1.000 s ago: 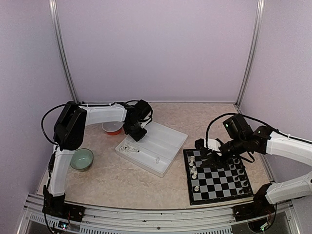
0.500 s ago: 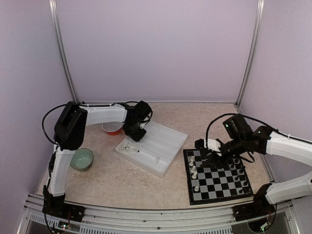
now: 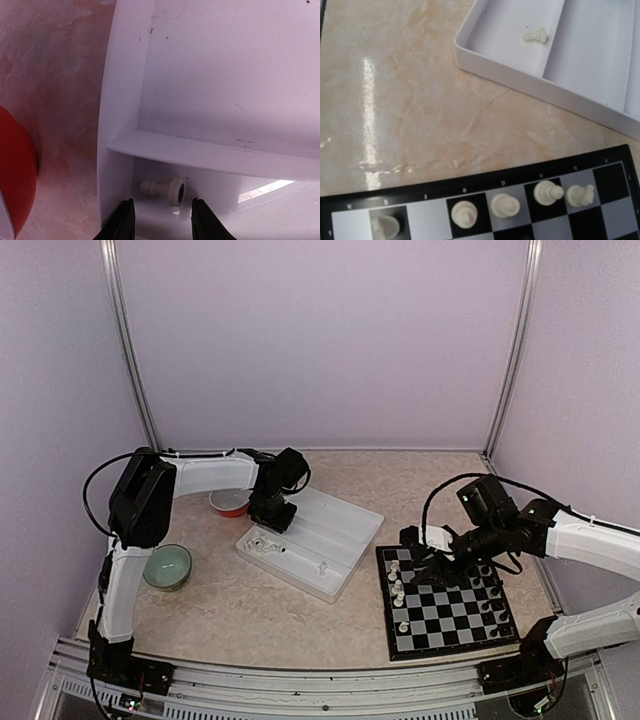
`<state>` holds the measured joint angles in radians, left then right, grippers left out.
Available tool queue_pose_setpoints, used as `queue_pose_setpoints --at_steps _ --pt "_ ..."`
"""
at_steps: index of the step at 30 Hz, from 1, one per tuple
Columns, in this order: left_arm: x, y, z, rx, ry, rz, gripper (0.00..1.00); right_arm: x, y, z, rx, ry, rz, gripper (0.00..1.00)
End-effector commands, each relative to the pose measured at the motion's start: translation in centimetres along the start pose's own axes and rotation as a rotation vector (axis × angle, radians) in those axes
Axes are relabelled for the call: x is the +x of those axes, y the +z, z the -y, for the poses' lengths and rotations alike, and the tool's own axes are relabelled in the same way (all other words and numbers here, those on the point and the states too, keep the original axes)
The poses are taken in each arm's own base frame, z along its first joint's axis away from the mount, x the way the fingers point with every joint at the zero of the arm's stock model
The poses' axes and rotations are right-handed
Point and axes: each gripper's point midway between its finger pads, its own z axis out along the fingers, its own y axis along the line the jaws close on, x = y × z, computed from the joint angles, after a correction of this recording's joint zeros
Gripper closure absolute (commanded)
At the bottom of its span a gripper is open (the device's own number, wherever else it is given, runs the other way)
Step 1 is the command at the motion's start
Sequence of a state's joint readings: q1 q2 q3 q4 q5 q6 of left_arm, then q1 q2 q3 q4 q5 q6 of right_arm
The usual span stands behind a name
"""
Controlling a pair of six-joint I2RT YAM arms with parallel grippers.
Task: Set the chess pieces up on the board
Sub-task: Pick up the pawn from the storage box.
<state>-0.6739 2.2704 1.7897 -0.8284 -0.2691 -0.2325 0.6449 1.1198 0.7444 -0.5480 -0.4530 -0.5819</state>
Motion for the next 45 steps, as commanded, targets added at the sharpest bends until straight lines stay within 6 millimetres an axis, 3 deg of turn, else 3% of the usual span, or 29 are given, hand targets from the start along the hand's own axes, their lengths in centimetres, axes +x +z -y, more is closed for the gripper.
queue_pose_setpoints --at_steps 1,15,23,29,33,37,45 --pt "0.8 -0.4 -1.1 0.008 -0.102 -0.038 0.61 -0.1 -0.2 0.1 0.005 0.002 0.02 0.64" --pt "-2.5 1.1 0.5 0.093 -0.13 0.026 0.63 0.1 -0.1 0.1 0.012 -0.001 0.015 0.64" --pt "-3.4 1.4 1.7 0.126 -0.095 0.054 0.63 0.4 0.0 0.1 0.012 -0.003 0.011 0.64" --pt "-2.7 1.4 1.4 0.085 -0.109 0.041 0.63 0.4 0.1 0.0 0.009 -0.005 0.011 0.64" --pt "-1.6 1.5 -1.1 -0.016 -0.215 0.005 0.62 0.5 0.1 0.0 0.011 -0.006 0.011 0.64" --pt "-0.8 1.4 -2.1 -0.009 -0.291 -0.01 0.61 0.4 0.0 0.0 0.015 -0.009 0.014 0.64" --pt "0.4 0.9 -1.9 -0.007 -0.295 -0.046 0.68 0.4 -0.1 0.0 0.017 -0.013 0.018 0.64"
